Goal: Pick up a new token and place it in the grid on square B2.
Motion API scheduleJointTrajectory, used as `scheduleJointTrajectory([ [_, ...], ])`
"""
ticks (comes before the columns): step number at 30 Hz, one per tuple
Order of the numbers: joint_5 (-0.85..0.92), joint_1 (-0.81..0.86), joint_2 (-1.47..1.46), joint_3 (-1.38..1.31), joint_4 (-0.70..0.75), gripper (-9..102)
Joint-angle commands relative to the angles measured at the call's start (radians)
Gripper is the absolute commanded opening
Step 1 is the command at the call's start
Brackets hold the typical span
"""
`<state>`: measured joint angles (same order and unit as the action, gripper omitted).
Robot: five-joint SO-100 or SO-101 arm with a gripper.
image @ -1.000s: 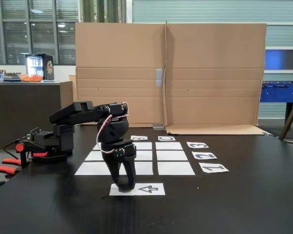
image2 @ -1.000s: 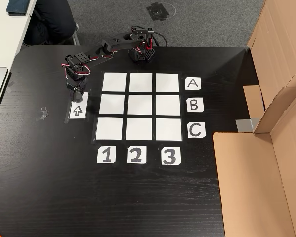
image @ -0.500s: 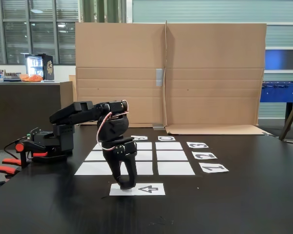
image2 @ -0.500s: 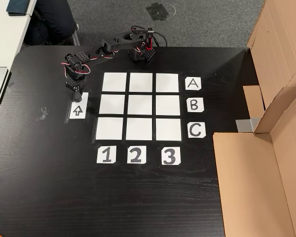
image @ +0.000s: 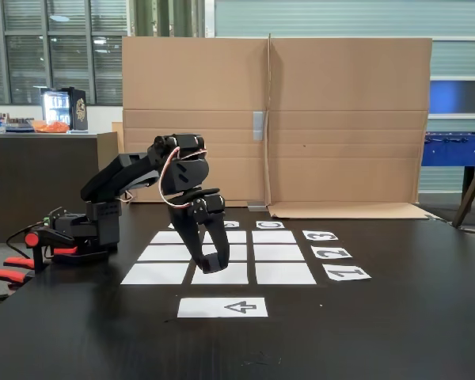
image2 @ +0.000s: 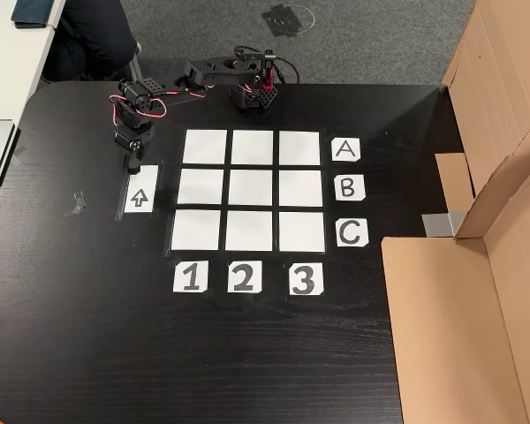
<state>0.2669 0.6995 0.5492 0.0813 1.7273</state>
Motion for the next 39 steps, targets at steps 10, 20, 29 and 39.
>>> scheduleJointTrajectory([
  [10, 0.011, -0.147, 0.528, 0.331, 0.005, 12],
  [20, 0.012, -0.314, 0.933, 0.773, 0.005, 11],
  [29, 0.021, -0.410, 1.178, 1.065, -0.005, 11],
  [39, 0.057, -0.509, 1.327, 1.376, -0.080, 10],
])
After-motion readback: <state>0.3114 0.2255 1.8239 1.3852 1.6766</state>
